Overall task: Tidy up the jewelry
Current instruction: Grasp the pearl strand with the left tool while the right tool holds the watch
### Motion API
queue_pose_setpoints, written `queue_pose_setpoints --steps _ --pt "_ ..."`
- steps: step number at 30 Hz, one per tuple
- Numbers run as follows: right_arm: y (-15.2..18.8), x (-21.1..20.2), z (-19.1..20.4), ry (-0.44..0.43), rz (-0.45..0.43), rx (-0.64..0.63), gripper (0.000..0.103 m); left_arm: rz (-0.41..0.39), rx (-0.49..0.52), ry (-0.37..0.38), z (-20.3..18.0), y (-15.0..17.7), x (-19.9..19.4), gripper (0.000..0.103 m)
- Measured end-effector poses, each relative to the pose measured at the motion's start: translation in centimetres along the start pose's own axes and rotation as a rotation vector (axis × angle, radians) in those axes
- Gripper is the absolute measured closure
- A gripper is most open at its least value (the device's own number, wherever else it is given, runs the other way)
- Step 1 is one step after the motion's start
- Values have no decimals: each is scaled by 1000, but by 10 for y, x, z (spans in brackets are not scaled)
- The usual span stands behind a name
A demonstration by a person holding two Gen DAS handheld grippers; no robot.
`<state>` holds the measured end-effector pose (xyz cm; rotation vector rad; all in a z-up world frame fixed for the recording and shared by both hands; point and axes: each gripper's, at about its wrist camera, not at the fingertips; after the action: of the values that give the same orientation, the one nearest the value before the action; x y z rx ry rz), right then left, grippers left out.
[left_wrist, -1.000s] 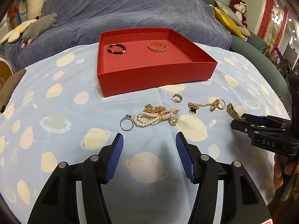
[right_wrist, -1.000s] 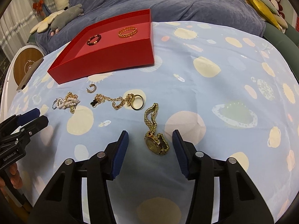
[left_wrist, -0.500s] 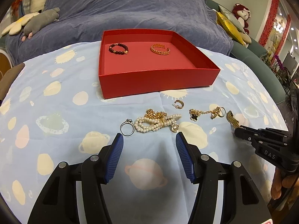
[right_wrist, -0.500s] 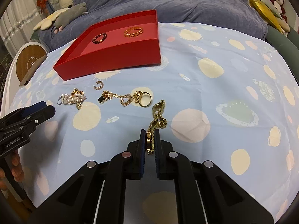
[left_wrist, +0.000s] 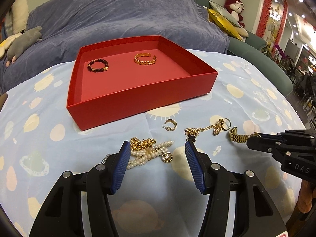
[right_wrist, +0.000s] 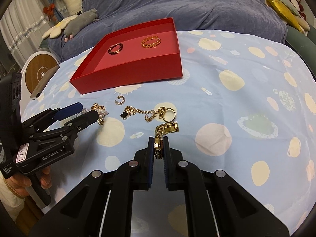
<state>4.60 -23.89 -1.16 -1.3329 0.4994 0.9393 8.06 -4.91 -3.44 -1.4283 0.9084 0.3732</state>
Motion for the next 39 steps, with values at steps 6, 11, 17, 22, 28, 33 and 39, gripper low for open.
queue_pose_setpoints --steps 6,11,17,22,28,33,39 --pt "0 0 -5 1 4 12 95 20 36 -3 -7 5 7 54" --pt "-3 -2 -3 -7 -2 14 95 37 36 26 -13 9 2 65" --pt "-4 -2 0 -11 -4 17 95 24 22 -19 -11 6 2 65" --pt "-4 -1 3 -12 -1 13 95 35 -7 -28 -3 4 11 65" --pt "-4 -1 5 -14 -3 12 95 63 33 14 -14 11 13 84" --pt "-5 -1 5 -15 -5 9 95 59 39 17 -19 13 11 88" --pt "-11 -7 7 -24 -25 14 95 37 16 40 -22 6 -1 88"
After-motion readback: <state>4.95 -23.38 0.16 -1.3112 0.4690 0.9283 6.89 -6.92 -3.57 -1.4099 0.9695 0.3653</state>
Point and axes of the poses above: each gripper's, at about its wrist camera, not at the fingertips, and x roughly the way its jaws point, z to its left, y to its underside, and after that the axes turned 2 degrees about -z, right-handed
